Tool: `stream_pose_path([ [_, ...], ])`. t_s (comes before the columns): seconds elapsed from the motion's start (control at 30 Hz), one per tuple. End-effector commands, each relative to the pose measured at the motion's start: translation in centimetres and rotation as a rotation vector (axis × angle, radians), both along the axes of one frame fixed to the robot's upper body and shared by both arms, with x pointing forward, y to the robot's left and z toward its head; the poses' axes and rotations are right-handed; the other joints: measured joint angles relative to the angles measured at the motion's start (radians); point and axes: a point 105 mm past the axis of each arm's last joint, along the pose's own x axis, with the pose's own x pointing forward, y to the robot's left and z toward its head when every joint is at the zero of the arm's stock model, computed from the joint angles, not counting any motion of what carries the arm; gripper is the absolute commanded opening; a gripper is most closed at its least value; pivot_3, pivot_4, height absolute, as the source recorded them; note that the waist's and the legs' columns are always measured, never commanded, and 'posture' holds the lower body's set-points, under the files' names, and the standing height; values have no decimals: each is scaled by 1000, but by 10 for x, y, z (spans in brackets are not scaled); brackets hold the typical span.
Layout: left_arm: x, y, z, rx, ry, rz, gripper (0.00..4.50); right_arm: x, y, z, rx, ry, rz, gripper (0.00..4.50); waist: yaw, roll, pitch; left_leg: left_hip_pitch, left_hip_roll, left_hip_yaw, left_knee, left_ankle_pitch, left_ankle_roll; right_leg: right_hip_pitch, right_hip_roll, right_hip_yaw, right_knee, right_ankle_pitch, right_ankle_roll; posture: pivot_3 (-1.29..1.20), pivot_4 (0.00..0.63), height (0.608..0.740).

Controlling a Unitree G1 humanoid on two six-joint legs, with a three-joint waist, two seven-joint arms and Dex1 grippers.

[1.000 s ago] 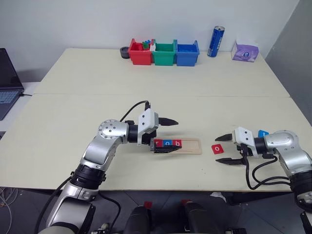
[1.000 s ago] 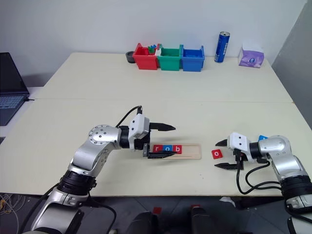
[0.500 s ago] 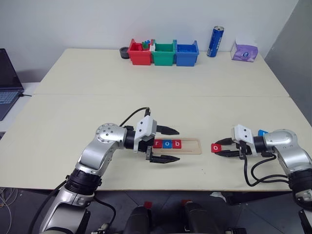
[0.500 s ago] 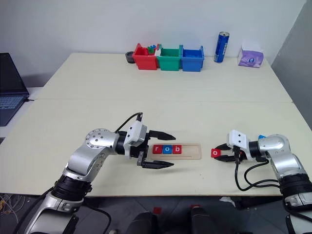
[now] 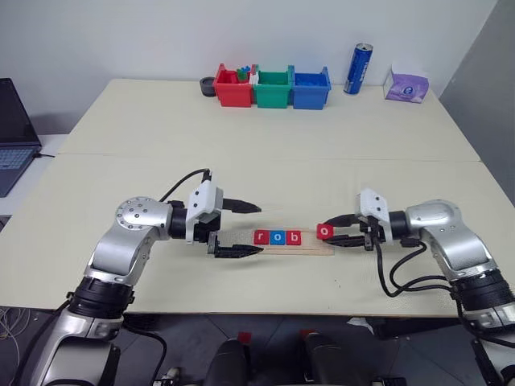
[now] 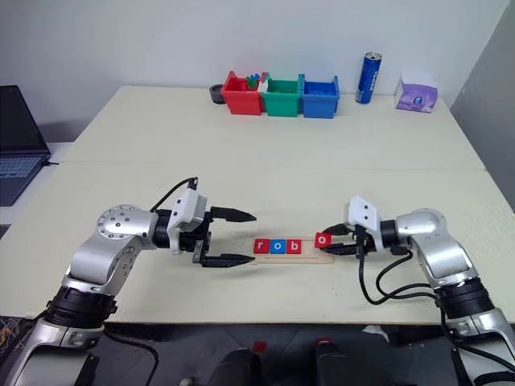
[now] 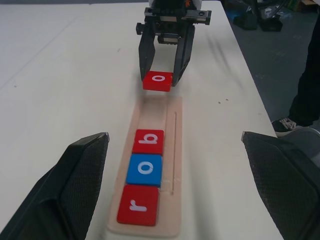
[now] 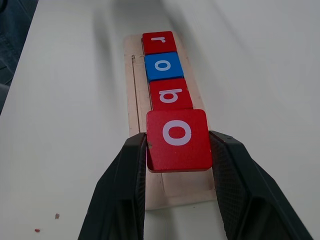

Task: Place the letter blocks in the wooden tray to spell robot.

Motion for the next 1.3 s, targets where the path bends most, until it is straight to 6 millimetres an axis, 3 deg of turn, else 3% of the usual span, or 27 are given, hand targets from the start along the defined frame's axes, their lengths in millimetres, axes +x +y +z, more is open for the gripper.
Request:
stream_pose_path([
  [0.03,-3,1,11,-17,-57,-11,4500,5,8,7,-13,-54,19,1455,0,0,0,0,0,0,0,0,0,0,0,0,0,0,0,0,150,740],
  [0.53,-4,4,9,2,-73,-6,4500,15,27,-3,2,-55,36,1455,-1,0,0,0,0,0,0,0,0,0,1,-1,1,0,0,0,150,740],
  [1.3,4,3,11,-1,-107,5,4500,18,23,-9,-35,-80,49,1455,-2,0,0,0,0,0,0,0,0,0,1,-1,1,0,0,0,150,740],
])
